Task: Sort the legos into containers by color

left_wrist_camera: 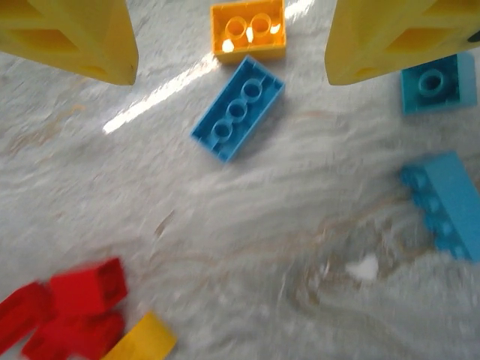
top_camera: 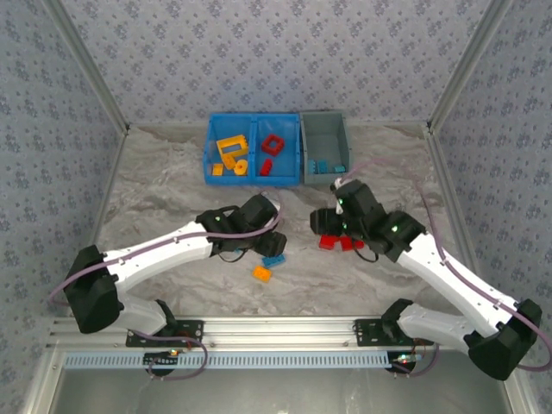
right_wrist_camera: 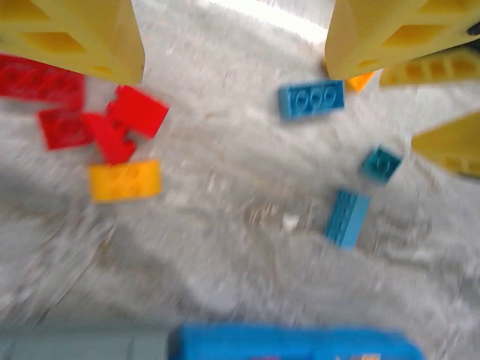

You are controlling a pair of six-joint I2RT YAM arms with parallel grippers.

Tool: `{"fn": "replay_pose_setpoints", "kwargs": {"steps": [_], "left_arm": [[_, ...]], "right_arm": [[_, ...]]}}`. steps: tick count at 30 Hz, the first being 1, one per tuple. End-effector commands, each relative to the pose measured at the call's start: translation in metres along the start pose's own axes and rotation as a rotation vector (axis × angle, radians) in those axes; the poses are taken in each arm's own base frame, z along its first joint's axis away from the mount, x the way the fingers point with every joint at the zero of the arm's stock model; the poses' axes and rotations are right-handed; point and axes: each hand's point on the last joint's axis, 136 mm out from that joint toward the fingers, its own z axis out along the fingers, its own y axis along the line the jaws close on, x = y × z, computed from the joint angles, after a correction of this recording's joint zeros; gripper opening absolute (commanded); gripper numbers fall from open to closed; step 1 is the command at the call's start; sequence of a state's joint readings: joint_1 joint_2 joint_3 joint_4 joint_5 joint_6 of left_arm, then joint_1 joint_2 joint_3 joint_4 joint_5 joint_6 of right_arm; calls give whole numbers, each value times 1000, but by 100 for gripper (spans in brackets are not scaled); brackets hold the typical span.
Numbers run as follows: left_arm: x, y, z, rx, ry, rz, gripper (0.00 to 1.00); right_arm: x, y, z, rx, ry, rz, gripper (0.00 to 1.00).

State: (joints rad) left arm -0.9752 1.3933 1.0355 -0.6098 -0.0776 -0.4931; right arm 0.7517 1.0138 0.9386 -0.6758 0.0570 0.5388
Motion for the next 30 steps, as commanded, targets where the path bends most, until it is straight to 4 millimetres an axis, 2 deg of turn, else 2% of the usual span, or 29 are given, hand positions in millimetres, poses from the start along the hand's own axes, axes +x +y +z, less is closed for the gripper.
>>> {"fn": "replay_pose_setpoints", "kwargs": {"steps": [1, 3, 4, 6, 9, 11, 13, 17, 21, 25, 30], "left_arm": [[42, 18, 4, -69, 122, -179, 69], [56, 14, 7, -62, 132, -309, 68], [56, 3, 10, -28, 123, -332, 68], [65, -9, 12, -51, 135, -285, 68], [86, -3, 21, -172, 204, -181, 71], [94, 3, 28, -224, 219, -137, 76], [94, 6, 35, -243, 218, -114, 80], [93, 12, 46, -296, 222, -73, 82], [91, 6, 57, -273, 220, -43, 82], [90, 3, 70, -245, 216, -36, 76], [84, -3, 78, -204, 207, -30, 58]], "right_arm": [[29, 15, 1, -79, 43, 50, 69], [41, 15, 6, -72, 57, 44, 69], [46, 16, 8, -71, 65, 38, 69], [54, 17, 11, -66, 75, 23, 71], [58, 19, 12, -68, 81, 9, 73], [58, 23, 11, -84, 79, 3, 74], [62, 28, 9, -110, 87, -4, 75], [70, 43, 7, -200, 98, -9, 76], [86, 41, 3, -216, 124, -1, 76], [91, 29, -5, -205, 97, 42, 76], [94, 15, -12, -182, 75, 80, 76]]}}
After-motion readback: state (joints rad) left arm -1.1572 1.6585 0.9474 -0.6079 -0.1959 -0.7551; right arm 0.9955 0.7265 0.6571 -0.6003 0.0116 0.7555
